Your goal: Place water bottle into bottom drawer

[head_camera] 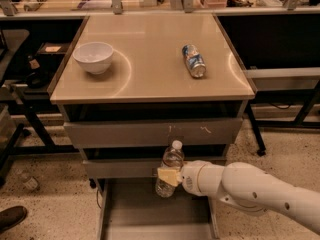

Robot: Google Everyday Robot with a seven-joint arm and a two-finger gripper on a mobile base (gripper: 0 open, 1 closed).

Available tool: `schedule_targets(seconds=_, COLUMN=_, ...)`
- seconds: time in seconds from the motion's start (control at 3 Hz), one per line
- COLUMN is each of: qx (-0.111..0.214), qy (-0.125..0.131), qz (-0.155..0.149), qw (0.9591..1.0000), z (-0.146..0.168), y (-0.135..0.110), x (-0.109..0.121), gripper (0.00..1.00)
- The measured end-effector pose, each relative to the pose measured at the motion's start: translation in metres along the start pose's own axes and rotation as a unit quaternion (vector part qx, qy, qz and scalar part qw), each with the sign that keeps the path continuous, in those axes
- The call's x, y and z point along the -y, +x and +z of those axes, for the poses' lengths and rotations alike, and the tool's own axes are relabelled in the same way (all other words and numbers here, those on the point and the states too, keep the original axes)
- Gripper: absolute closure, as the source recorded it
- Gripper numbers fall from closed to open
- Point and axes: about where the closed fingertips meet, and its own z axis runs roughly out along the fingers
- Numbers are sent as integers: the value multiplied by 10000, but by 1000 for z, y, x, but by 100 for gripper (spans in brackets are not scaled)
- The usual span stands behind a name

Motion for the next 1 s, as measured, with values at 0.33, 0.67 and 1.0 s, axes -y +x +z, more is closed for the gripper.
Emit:
schedule_targets(seconds=0.33, qx=0, qy=0, qz=0, qw=10000, z=0, y=0, x=0, gripper=100)
schedule_targets(seconds=0.67, qx=-17, qy=25, qz=204, qw=9998, z=11, y=21, x=1, gripper=100)
schedule_targets(seconds=1.0, qx=60, qy=178, qz=532, qw=9984, z=24, y=54, x=9, gripper=100)
